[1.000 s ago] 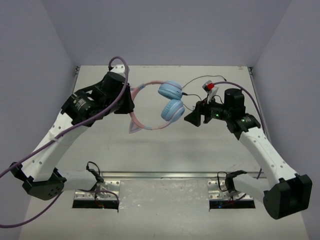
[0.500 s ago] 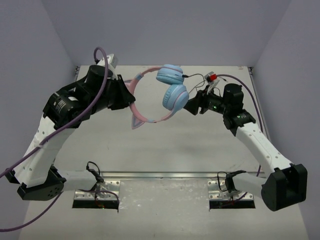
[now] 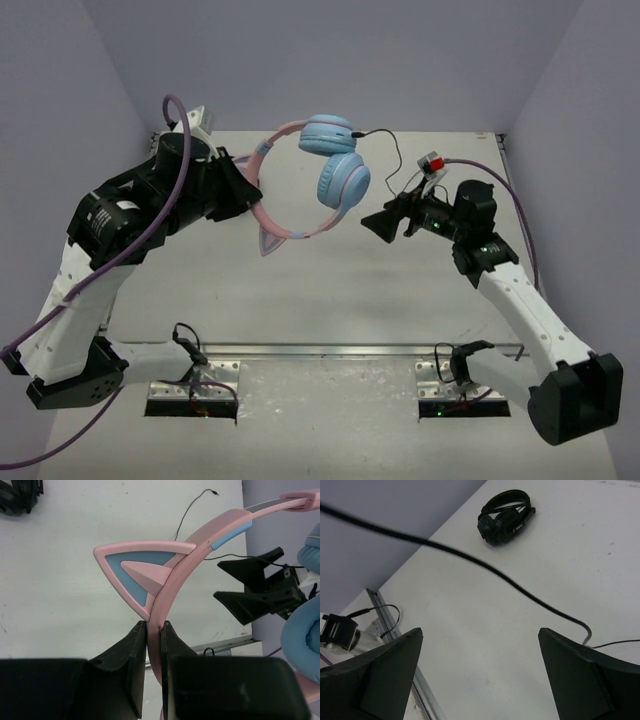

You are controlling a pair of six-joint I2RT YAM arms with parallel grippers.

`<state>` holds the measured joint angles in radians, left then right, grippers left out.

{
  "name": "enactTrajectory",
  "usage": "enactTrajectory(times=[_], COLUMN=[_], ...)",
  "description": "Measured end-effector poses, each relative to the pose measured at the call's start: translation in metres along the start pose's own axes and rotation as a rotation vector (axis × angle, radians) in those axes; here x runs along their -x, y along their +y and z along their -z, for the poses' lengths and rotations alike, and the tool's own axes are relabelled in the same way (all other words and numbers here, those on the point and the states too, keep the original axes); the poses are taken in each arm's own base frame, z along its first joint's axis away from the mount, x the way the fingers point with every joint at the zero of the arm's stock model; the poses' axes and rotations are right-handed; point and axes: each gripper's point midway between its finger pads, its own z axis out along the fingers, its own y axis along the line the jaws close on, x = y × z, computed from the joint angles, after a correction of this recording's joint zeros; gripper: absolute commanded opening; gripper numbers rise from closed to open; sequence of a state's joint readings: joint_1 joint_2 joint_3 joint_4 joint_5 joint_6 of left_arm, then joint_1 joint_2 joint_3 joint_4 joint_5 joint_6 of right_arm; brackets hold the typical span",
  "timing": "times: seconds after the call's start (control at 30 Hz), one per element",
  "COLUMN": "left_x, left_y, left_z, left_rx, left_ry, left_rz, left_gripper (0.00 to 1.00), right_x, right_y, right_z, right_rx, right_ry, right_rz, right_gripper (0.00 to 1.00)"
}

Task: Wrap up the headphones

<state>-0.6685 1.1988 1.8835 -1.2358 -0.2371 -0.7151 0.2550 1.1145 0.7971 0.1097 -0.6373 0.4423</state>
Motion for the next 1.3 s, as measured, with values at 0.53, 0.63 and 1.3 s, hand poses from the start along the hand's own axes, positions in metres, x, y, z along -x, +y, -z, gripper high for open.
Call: enactTrajectory(times=[0.53, 0.63, 1.3], left_x=[-0.007, -0.009, 0.006], left_y=[0.007, 0.004, 0.024], left_z=[0.005, 0.008, 0.010], left_rx=[0.016, -0.005, 0.044], left_ry=[0.026, 0.038, -0.083], left_rz=[-0.015, -0.014, -0.074], left_gripper=[0.01, 0.00, 0.00], right_x=[0.002, 0.004, 0.035], right_y=[-0.033, -0.046, -0.014], right_z=[0.019, 0.008, 0.010], right_rx=[-0.200, -0.212, -0.095], right_ry=[-0.005, 0.005, -0.097], right_rz=[0.212, 0.226, 0.188], right_gripper=[0.97, 0.93, 0.01])
